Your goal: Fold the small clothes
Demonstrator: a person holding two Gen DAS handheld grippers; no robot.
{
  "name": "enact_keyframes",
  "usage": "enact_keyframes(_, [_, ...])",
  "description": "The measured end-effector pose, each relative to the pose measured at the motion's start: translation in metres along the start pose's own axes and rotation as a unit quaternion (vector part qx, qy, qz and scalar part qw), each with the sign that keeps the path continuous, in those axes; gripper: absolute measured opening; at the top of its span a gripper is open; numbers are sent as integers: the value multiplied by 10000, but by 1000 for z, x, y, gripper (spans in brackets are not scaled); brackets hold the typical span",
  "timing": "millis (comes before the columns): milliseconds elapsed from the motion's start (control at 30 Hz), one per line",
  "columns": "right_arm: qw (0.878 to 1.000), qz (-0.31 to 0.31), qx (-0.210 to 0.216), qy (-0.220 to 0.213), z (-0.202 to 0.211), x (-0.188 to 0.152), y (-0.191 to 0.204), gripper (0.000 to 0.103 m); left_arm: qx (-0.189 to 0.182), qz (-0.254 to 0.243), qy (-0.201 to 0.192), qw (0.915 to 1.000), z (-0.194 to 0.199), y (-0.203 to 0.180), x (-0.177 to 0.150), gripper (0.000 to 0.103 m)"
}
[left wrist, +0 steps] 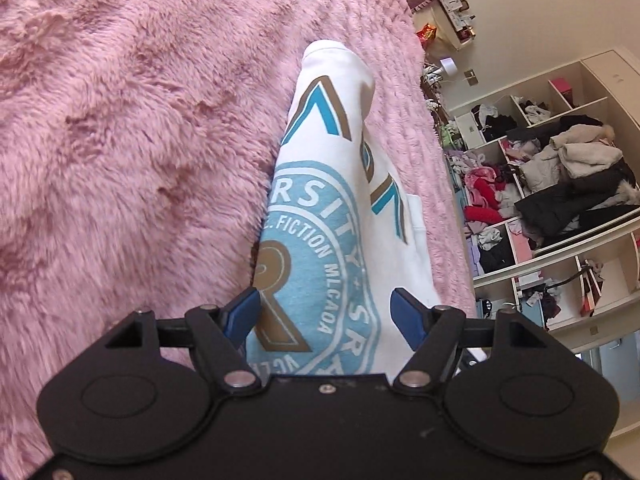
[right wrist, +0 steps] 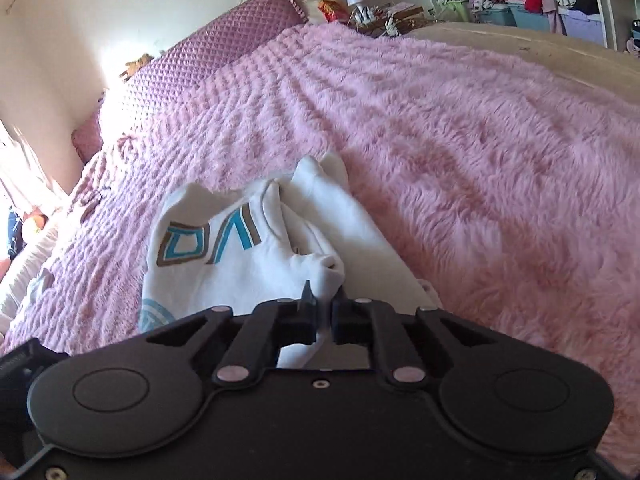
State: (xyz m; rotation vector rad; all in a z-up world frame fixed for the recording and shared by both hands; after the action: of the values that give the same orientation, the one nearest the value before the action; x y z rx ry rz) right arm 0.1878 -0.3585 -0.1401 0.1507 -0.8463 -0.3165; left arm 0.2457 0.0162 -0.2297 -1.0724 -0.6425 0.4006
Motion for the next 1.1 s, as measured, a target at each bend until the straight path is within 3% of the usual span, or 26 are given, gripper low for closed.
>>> enact_keyframes(67, [9997, -121, -65, -214, 16, 3, -10, 2, 8, 43, 77, 10000, -2, 2, -3, 74])
enact_keyframes(133, [9986, -143, -406, -293, 21, -2, -23, 2, 67, 5, 198, 9998, -7, 4, -8, 74])
enact_keyframes(267, [9979, -289, -420, 408, -14, -27, -50, 4, 235, -6, 555, 9982, -22, 12, -20, 74])
enact_keyframes(333, [9978, -296, -411, 430, -17, -31, -52, 4, 264, -93, 586, 9979, -23, 11, -22, 74])
enact_keyframes(433, [9974, -456, -290, 475, -8, -21, -52, 22, 191, -122, 572, 9981, -19, 8, -15, 74])
enact_keyframes(533, [9993, -273, -252, -42, 5, 5, -45, 56, 202, -349, 363, 9985, -14, 4, 5, 74])
enact_keyframes(667, [9978, 372, 361, -401, -20, 50, -11, 56, 179, -340, 67, 9992, -27, 3, 39, 72])
enact_keyframes(733, [9959, 631, 635, -102, -52, 64, 9, 54, 159, -380, -5, 9992, -40, 2, 55, 71])
enact_keyframes(800, [9950, 763, 621, 189, -83, 71, 23, 51, 211, -427, -10, 9989, -55, 1, 68, 71])
enact_keyframes(900, [9954, 800, 481, 217, -110, 78, 35, 51, 305, -349, -39, 9989, -75, 7, 85, 71])
enact_keyframes(1033, [9944, 838, 558, 313, -135, 86, 45, 51, 98, -88, -120, 9998, -95, 16, 100, 71])
enact_keyframes(1100, [9932, 914, 578, 428, -145, 87, 49, 33, 38, -156, -243, 9996, -100, 14, 105, 49])
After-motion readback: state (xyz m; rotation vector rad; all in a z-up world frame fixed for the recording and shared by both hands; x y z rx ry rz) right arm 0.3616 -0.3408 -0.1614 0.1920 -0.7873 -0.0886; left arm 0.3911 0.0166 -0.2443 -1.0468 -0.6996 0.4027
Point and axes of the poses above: each gripper's, at about its wrist camera, not at the fingertips, and z roughly against the way its jaws point, y to its left, x to its top, the point moved 3 cm from there along -z, roughly the way its jaws point, and after that the axes turned 15 degrees about -x, right-handed, at the moved point
